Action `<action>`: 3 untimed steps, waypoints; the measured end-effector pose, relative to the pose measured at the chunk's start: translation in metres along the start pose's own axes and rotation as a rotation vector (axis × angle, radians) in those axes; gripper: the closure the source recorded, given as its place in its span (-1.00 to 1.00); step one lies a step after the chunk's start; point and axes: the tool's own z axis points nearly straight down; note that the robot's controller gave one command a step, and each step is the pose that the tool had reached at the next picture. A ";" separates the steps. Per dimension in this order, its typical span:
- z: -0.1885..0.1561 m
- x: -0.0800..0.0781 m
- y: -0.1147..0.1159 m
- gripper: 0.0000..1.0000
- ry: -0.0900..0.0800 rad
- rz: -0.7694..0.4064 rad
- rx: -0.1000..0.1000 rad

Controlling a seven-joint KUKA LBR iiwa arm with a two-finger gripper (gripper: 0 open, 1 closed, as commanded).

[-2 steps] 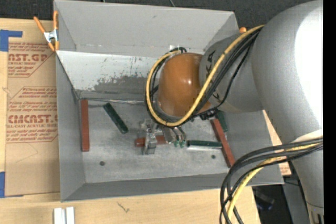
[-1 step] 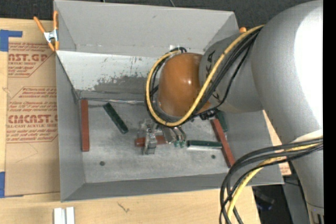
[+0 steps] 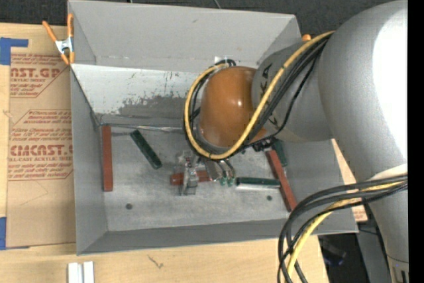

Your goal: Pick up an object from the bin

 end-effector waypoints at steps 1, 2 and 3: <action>-0.038 0.014 -0.040 1.00 -0.001 -0.174 0.000; -0.052 0.025 -0.058 1.00 0.003 -0.208 0.005; -0.165 0.023 -0.019 1.00 0.000 -0.083 0.001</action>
Offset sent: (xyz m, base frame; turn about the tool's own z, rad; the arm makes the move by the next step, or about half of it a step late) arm -0.0309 -0.0194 0.0716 -0.0450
